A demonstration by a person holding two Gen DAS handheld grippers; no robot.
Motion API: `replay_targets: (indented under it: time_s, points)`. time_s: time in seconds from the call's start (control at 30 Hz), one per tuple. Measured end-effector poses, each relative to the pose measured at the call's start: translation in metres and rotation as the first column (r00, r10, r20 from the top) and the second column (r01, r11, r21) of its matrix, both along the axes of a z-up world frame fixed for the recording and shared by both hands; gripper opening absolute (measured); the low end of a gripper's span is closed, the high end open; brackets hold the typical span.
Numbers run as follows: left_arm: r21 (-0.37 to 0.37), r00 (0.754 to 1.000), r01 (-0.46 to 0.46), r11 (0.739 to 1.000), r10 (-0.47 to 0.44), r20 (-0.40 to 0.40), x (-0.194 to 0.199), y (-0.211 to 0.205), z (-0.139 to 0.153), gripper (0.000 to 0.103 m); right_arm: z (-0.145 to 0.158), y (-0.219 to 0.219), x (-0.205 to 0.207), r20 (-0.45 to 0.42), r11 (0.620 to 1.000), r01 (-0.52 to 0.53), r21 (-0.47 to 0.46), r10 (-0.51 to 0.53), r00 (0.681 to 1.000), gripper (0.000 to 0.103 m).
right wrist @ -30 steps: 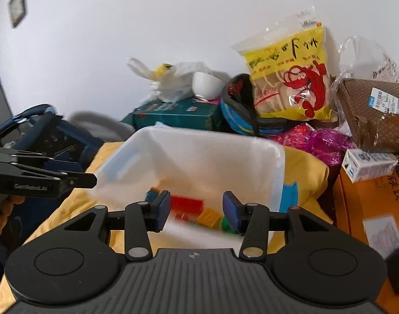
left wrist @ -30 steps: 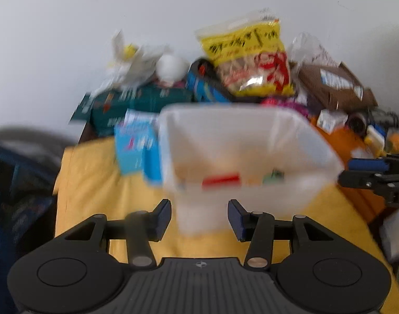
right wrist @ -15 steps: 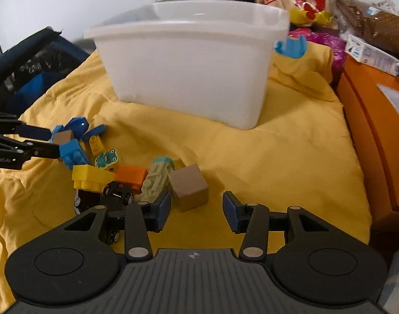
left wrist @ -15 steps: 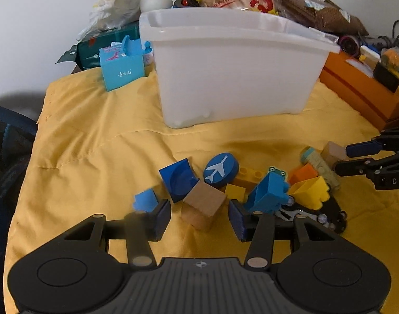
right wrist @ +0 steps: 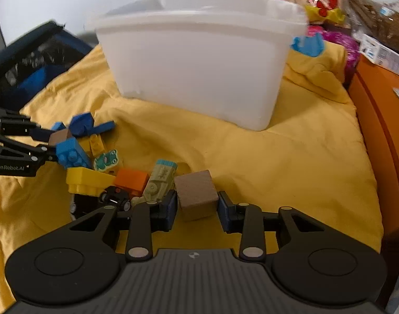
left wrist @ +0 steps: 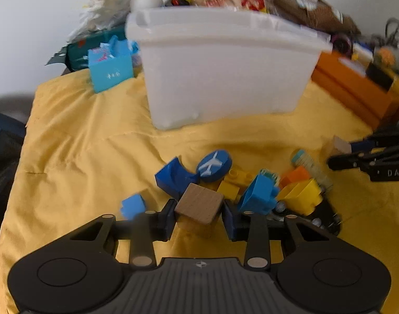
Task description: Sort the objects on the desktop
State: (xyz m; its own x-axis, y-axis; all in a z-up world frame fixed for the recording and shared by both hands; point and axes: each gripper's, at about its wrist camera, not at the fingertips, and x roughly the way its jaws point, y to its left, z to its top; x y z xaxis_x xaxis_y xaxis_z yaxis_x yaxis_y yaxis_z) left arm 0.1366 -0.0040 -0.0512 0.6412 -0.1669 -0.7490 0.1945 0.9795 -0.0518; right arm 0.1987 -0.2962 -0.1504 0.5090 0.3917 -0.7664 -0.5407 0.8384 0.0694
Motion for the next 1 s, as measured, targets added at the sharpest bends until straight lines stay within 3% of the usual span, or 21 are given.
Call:
replay_targets:
  time_s: [0.23,0.5,0.73,1.0]
  points:
    - [-0.094,0.995,-0.068,0.993,0.074,0.063,-0.012,0.007,0.045,0.041,0.036,-0.025,-0.010,0.027,0.989,0.082,0.124,-0.086,0.996,0.037]
    - [-0.145,0.987,-0.091,0.985,0.109,0.119,0.021,0.006,0.102,0.041,0.099,-0.017,0.007,0.104,0.967,0.092,0.237,-0.119,0.987,0.037]
    - [-0.156,0.984,-0.080,0.985,0.103,0.145,0.066,0.006,0.143,0.041,0.141,-0.005,0.043,0.151,0.958,0.095,0.270,-0.139,0.979,0.037]
    - [-0.138,0.988,-0.094,0.986,0.110,0.113,0.115,0.007,0.168,0.041,0.167,0.002,0.092,0.126,0.958,0.141,0.251,-0.176,0.976,0.037]
